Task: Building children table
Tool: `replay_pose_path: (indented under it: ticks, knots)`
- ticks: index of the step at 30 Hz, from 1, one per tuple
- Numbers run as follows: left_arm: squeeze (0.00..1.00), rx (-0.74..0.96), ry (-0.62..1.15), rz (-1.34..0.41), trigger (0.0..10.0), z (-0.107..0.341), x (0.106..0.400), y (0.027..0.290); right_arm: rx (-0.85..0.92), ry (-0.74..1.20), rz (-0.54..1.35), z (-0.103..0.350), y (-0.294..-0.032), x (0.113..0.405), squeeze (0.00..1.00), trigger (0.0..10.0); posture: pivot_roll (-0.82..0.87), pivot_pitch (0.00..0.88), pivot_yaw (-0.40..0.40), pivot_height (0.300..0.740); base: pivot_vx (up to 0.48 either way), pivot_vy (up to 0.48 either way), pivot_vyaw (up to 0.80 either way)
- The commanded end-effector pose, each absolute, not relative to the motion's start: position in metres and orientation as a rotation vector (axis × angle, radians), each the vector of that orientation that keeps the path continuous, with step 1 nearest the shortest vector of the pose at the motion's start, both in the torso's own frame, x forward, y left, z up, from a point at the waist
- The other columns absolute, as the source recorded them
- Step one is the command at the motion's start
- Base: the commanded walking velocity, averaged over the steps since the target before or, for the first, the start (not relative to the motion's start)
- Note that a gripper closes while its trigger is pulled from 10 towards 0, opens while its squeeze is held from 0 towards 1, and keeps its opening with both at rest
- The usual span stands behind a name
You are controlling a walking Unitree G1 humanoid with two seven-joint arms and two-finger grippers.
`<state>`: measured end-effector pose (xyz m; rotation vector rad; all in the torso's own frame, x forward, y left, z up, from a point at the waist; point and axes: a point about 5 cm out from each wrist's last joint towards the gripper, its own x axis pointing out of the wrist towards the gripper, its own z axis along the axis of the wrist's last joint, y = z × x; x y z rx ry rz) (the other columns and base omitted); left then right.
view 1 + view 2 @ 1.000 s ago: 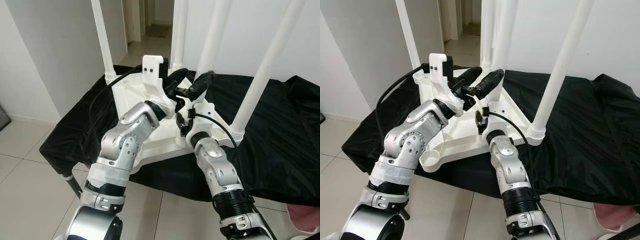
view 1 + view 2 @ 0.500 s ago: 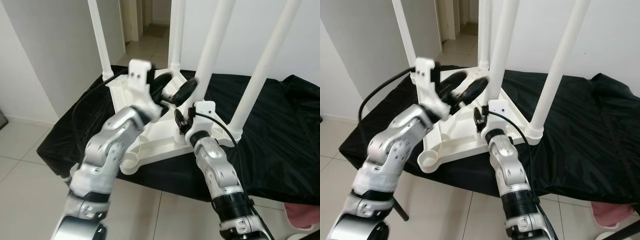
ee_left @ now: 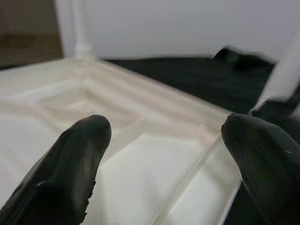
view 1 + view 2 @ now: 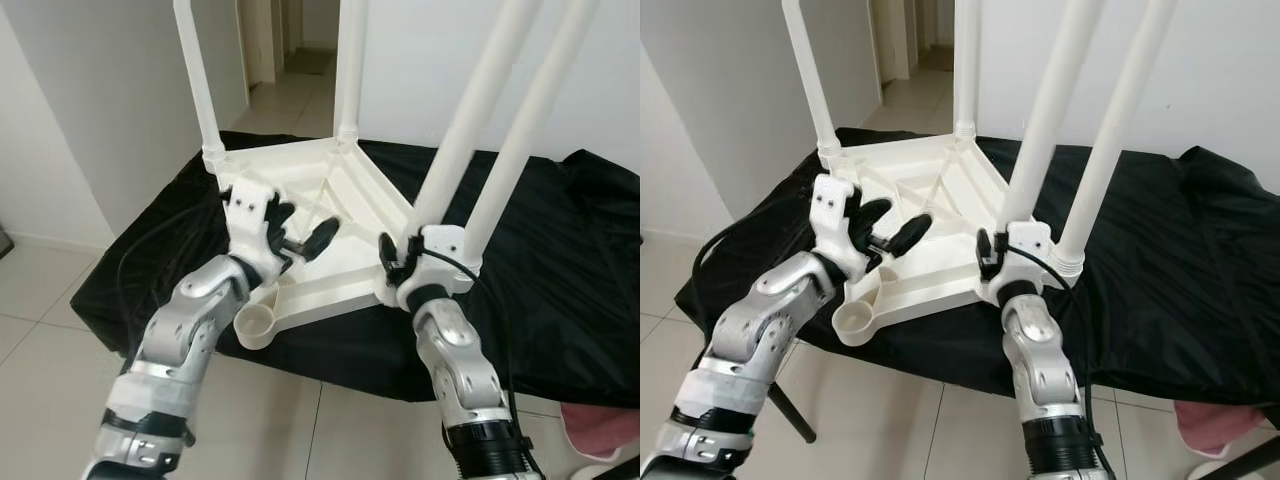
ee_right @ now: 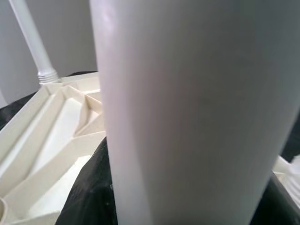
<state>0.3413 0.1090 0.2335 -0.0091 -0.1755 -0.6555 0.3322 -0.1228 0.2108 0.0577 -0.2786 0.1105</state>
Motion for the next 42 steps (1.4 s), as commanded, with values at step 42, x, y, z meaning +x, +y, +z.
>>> replay_pose_path:
  ticks: [42]
  knots:
    - [0.0, 0.3, 0.089, -0.514, 10.0, 0.167, 0.363, 0.123, 0.06, -0.424, 0.075, 0.235, -0.143, 0.305, 0.0, 10.0, -0.03, 0.053, 0.033, 0.74, 0.0, 0.0, 0.0]
